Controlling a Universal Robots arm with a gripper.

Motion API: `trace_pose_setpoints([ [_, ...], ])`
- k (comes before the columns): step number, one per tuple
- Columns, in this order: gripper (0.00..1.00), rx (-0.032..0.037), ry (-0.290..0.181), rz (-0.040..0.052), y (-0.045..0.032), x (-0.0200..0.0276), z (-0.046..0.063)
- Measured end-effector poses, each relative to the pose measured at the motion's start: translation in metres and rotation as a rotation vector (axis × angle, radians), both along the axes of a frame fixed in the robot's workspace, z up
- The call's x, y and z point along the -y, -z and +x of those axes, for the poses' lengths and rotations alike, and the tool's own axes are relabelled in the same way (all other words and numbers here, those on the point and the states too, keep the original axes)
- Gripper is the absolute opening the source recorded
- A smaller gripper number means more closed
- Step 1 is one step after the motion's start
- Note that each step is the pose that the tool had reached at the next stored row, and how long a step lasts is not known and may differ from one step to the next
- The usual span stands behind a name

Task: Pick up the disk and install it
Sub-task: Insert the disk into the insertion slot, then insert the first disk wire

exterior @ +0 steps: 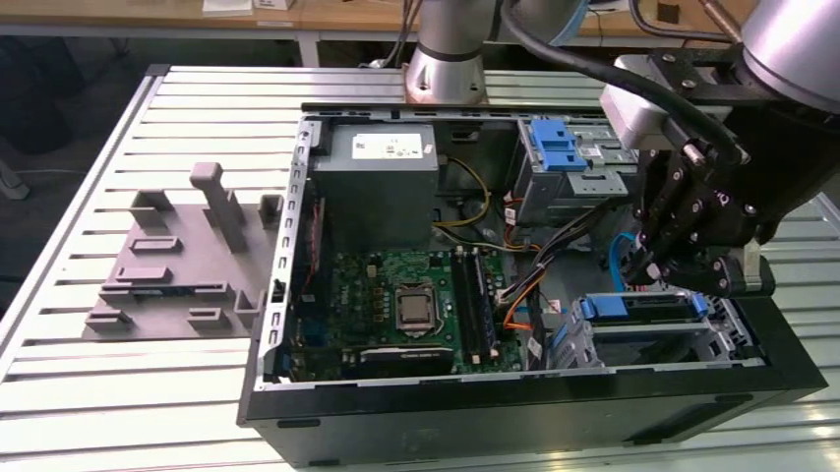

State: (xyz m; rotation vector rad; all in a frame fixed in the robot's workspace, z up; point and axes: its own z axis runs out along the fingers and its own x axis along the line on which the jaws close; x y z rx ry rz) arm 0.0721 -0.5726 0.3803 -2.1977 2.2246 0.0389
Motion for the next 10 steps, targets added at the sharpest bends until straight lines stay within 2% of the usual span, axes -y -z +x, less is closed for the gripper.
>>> trace_pose_setpoints([
  [10,0.12,0.0000,0.000,0.0010,0.0063,0.0000,0.0000],
])
